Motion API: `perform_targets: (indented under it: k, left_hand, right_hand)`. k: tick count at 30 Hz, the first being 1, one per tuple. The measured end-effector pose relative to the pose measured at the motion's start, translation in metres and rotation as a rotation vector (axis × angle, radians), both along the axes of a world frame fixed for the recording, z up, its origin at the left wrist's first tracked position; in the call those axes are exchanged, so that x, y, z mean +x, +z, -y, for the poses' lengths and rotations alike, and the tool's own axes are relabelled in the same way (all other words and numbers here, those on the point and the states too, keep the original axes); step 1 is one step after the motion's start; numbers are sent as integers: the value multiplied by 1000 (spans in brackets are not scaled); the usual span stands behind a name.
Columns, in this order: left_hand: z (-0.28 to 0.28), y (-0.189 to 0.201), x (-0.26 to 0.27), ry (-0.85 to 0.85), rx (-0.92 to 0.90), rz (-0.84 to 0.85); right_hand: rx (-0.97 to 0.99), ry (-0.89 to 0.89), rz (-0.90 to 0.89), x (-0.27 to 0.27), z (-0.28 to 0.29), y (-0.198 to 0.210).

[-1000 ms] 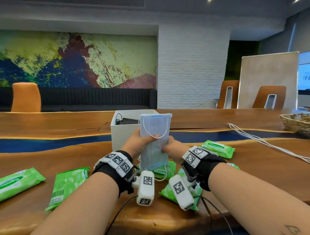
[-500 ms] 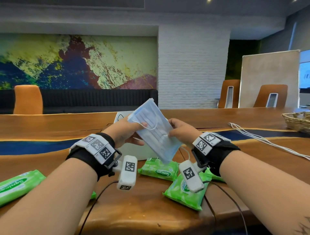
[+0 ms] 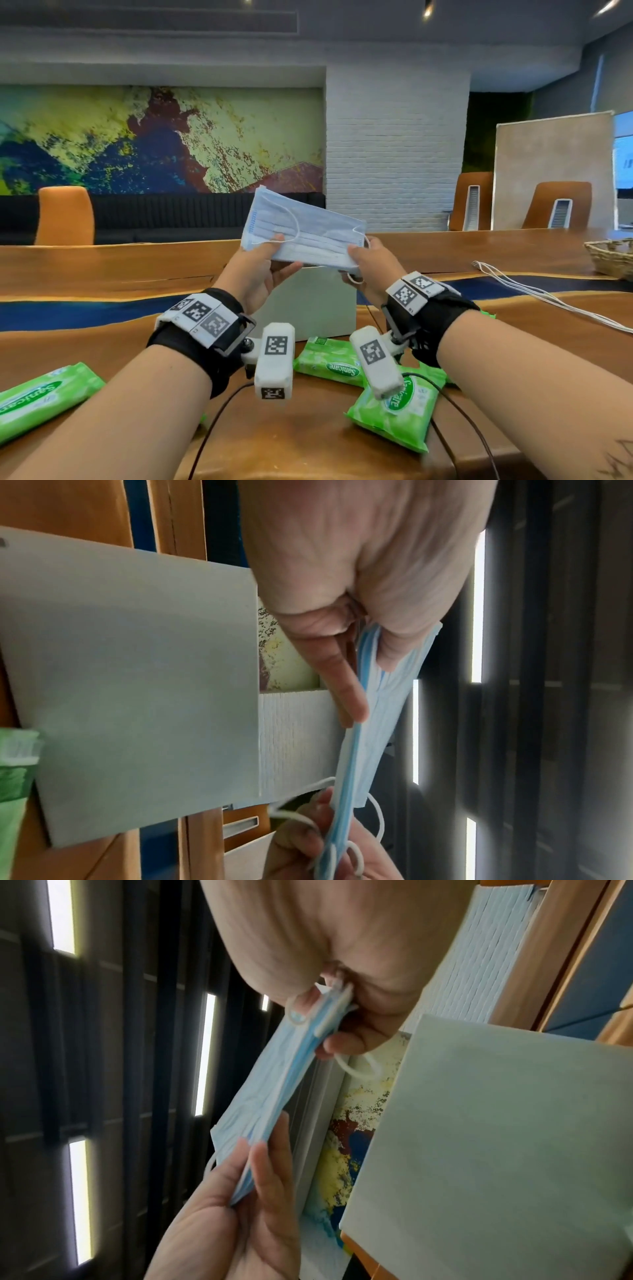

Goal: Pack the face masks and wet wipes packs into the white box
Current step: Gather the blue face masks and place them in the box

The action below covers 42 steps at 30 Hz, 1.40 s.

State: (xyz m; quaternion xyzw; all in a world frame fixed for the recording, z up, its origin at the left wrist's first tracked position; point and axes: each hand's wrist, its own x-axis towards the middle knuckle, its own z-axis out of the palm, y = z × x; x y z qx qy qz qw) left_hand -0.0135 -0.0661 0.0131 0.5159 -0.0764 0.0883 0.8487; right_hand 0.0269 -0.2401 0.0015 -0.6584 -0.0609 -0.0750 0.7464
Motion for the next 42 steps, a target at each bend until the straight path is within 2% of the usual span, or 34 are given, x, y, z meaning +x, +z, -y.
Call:
perform_targets:
  k: [2,5,13,17,21,26,29,34,36,39,42]
  left_hand:
    - [-7,4,5,4,85,50]
    - [-23,12,17,132,290,92]
    - [-56,10,75,455,970,72]
    - [-58,3,102,485,1091,-2]
    - [-59,-7,122,444,1170,-26]
    - [-54,-16,135,394,1437,-128]
    - [-54,-17,139,332,1520,-171]
    - [-47,-14,135,336,1733,-312]
    - [-44,-13,133,347,1753,-321]
    - [-47,-14,131,350,1645,-331]
    - [-48,-14,129,335,1621,-314]
  right_hand:
    - [-86,-59,23,7,3,11]
    - [-306,-130,78,22,9,22]
    - [-781,-212,207,65,-2,31]
    - [-964,-255,154,83,-14,28]
    - [-1151,-216,61,89,-21,22]
    - [-1394,-161,-41,92,-25,11]
    - [-1457,-118,-80,89,-26,13]
    - [-1385,-163,-96,84,-29,13]
    - [-1436,-158,-90,86,-29,12]
    - [-1525,-79,-100,93,-29,8]
    - [-1480,-106,-81,104,-25,3]
